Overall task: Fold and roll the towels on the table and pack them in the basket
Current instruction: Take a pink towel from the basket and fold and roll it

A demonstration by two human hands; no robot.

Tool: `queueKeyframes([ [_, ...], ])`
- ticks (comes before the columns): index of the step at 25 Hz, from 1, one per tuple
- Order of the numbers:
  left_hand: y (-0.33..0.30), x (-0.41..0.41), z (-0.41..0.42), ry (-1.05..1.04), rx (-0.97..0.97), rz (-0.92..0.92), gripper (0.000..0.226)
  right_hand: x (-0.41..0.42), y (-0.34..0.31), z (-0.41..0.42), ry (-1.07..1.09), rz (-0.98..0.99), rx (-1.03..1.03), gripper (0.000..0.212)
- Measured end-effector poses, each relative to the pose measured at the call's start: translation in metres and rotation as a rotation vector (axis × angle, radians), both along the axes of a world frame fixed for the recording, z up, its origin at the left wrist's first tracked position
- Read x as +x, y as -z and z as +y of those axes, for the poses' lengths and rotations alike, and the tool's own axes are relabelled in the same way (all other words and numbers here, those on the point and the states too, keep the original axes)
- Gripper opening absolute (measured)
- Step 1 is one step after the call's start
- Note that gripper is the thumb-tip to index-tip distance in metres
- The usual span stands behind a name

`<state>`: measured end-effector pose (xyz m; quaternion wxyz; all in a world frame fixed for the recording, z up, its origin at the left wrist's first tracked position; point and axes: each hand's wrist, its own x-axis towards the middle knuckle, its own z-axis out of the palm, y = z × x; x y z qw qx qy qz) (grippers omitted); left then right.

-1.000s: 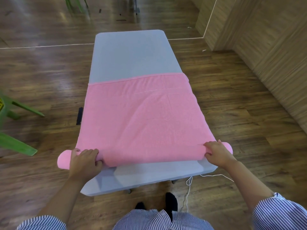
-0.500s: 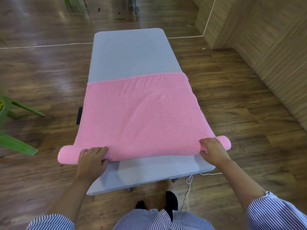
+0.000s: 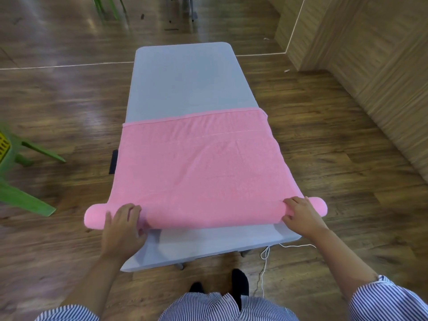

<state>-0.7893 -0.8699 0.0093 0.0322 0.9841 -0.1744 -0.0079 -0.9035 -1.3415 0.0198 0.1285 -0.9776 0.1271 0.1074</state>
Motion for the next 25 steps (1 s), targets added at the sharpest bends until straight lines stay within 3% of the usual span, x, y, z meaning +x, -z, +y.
queueKeyframes([
  [9, -0.010, 0.020, -0.008, 0.058, -0.101, 0.039, 0.041, 0.007, -0.007, -0.007, -0.019, 0.193, 0.032, 0.045],
  [15, 0.000, 0.005, -0.005, 0.018, -0.076, 0.026, 0.053, -0.005, -0.007, -0.007, 0.139, -0.066, -0.012, 0.050],
  [18, 0.003, -0.006, 0.002, 0.045, -0.011, 0.047, 0.060, -0.007, -0.005, -0.005, 0.089, -0.010, 0.041, 0.045],
  [25, -0.003, -0.012, 0.045, -0.153, 0.039, 0.161, 0.058, 0.018, 0.004, 0.046, 0.013, -0.045, 0.092, 0.044],
])
